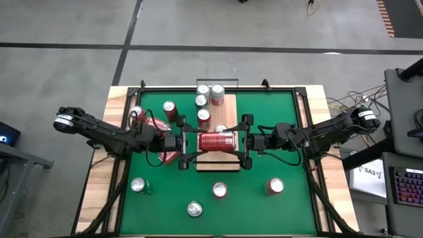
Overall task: Place canned beverage on shelf
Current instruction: Put the red soda can on the shelf and aligned with the other red soda can
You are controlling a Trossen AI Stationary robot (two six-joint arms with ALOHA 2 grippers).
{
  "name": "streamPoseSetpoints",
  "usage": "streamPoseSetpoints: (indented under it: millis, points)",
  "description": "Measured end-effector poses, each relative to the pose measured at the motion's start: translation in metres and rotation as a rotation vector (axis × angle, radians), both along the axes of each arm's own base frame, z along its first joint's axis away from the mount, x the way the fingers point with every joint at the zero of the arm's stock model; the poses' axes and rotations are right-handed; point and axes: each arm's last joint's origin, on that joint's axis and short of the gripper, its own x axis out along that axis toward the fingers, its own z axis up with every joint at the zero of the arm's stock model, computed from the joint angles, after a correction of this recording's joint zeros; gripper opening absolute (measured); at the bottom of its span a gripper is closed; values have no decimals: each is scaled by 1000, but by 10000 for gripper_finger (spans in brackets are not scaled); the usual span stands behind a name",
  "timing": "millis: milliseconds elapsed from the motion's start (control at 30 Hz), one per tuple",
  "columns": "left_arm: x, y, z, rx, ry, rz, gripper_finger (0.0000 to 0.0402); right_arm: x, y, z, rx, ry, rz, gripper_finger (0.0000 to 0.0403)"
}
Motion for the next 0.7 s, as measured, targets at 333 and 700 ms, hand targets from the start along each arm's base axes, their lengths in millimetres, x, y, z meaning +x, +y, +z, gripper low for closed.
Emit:
streamPoseSetpoints:
  millis: [333, 700]
  points:
    - [0, 2, 19, 10, 105, 70, 279, -1, -2, 1, 44, 6, -79, 365]
    - [-19, 29, 111, 154, 576, 309, 279, -25, -14, 13, 135, 110, -325, 371]
